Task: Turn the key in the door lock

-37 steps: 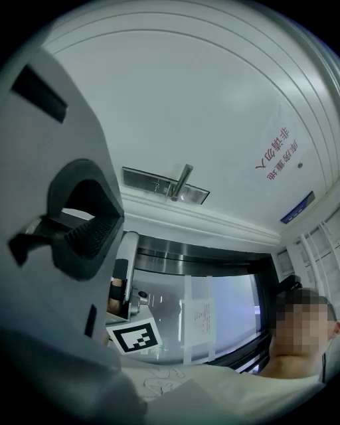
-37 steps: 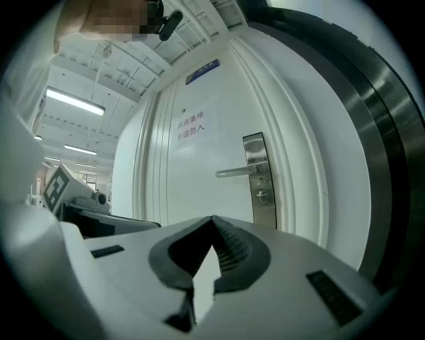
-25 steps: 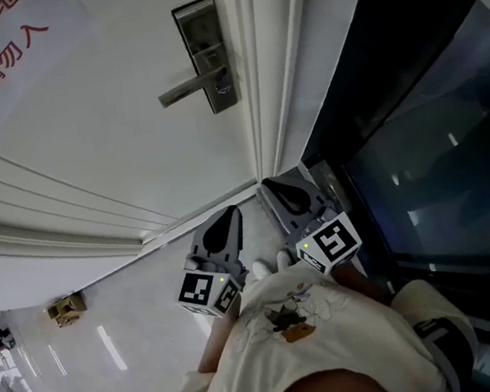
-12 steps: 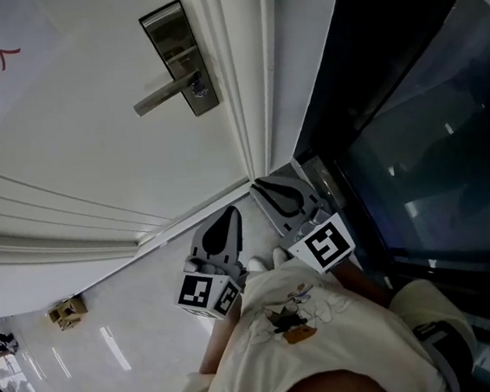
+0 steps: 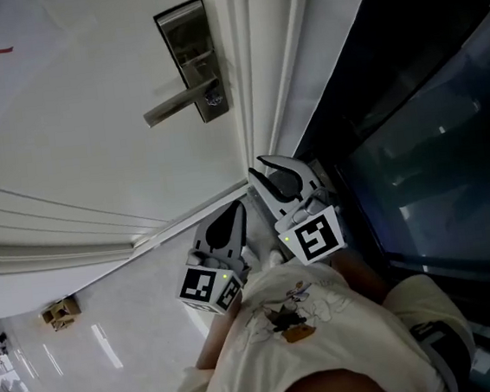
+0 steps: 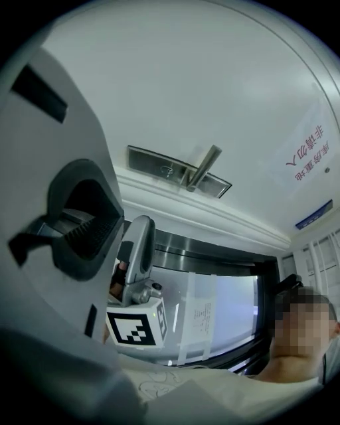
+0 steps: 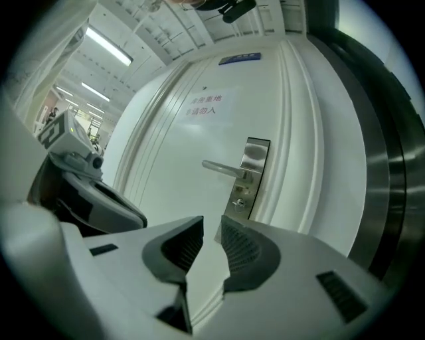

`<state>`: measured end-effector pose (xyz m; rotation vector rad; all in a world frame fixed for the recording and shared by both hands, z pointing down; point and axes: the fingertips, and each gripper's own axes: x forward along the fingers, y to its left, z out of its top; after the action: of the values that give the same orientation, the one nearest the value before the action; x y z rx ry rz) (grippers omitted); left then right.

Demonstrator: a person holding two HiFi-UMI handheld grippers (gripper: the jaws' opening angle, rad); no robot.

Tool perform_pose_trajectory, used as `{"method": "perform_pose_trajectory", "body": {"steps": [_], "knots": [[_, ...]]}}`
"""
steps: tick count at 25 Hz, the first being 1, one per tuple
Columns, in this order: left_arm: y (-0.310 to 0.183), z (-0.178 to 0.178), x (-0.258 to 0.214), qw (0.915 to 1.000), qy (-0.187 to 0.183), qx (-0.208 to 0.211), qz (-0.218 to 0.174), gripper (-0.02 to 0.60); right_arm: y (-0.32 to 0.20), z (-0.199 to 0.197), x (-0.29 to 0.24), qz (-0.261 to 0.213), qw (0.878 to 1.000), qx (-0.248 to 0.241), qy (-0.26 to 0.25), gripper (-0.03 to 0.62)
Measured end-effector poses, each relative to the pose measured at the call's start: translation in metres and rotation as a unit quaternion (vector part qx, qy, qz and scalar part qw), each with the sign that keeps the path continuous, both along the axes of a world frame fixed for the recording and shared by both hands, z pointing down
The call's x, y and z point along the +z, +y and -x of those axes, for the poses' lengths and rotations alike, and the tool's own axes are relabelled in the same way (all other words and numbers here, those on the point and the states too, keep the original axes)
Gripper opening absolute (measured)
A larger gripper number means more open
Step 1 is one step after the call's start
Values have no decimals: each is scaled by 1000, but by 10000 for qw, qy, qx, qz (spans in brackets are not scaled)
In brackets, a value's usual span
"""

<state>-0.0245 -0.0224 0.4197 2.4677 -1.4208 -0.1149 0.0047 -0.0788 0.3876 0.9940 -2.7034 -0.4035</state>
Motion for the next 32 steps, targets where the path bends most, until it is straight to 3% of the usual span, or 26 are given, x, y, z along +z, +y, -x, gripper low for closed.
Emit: {"method": "perform_pose_trajectory", "body": {"steps": [4, 8, 13, 18, 25, 29, 32], "knots": [[-17, 30, -12, 9998, -99, 26, -185, 3, -34, 23, -5, -389, 9984, 305, 278, 87], [-32, 60, -8, 9999, -30, -10, -120, 3, -71, 47, -1, -750, 9919, 604, 829, 97], [-52, 58, -15, 9997, 38, 197, -100, 3, -96, 62, -14, -1554, 9725, 891, 1489, 110], [-71, 63, -18, 9997, 12, 123, -222, 3, -108, 74, -15, -2112, 9494, 936, 2128, 120], [-80, 66, -13, 9999, 66, 92, -89, 3, -129, 76, -9, -1895, 9479, 1057, 2332, 112], [-82, 66, -12, 9999, 4, 102, -77, 3, -131, 75, -11, -1860, 9519, 1096, 2172, 26], [-84, 73, -12, 10000, -22, 27, -73, 3, -132, 75, -12, -1735, 9584, 1108, 1979, 25]]}}
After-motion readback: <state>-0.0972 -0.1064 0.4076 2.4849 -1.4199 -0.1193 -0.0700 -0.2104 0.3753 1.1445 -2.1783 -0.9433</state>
